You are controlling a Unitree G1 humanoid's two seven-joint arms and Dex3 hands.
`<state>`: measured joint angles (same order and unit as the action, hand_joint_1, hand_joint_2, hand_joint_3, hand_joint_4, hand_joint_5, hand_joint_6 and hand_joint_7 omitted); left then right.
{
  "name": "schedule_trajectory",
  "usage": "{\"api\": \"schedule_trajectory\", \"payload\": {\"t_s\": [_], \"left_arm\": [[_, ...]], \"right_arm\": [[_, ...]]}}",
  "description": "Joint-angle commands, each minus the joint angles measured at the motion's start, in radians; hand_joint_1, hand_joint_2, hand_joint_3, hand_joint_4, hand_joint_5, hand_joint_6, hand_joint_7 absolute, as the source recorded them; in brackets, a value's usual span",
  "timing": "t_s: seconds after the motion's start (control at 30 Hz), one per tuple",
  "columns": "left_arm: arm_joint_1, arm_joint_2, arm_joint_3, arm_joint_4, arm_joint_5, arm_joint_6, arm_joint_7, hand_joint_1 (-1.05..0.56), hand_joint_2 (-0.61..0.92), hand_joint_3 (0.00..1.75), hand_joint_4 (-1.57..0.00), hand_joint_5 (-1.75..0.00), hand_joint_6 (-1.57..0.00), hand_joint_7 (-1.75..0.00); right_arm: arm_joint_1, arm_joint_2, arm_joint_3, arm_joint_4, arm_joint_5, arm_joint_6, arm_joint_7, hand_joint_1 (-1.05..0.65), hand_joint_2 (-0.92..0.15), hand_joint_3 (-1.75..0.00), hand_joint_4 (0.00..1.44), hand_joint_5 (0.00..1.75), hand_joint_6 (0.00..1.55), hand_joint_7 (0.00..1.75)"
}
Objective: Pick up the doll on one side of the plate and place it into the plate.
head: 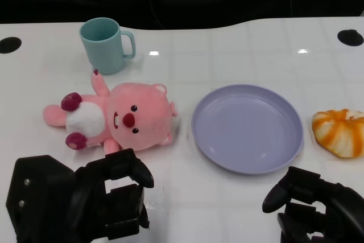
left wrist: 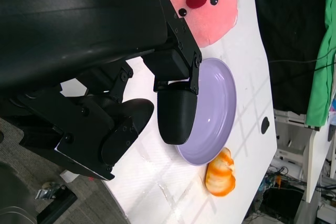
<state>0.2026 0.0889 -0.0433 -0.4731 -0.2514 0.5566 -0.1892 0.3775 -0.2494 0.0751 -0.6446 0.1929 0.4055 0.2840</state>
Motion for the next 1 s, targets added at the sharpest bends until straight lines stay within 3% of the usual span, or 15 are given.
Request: {"api": "schedule_trajectory", "payload": {"t_s": [0.03, 0.87, 1.0], "left_arm": [[-0.001, 0.018, 0.003, 0.003, -0.001, -0.001, -0.007, -0.05, 0.48, 1.34, -0.88, -1.75, -0.78, -1.61], [-0.003, 0.016, 0.003, 0.009, -0.003, -0.006, -0.004, -0.05, 0.48, 1.33, -0.86, -1.75, -0.77, -1.61], [0.002, 0.012, 0.002, 0.005, -0.004, -0.015, -0.003, -0.04, 0.49, 1.30, -0.81, -1.74, -0.78, -1.52]], "right_arm": [[-0.002, -0.002, -0.009, 0.003, 0.008, -0.014, 0.004, -0.09, -0.65, -1.08, 0.66, 1.75, 0.50, 1.43], [-0.004, 0.002, -0.007, -0.001, 0.008, 0.002, -0.003, -0.09, -0.65, -1.07, 0.66, 1.75, 0.50, 1.43], [-0.004, 0.002, -0.008, 0.001, 0.007, -0.001, -0.001, -0.08, -0.66, -1.07, 0.66, 1.75, 0.50, 1.43]]}}
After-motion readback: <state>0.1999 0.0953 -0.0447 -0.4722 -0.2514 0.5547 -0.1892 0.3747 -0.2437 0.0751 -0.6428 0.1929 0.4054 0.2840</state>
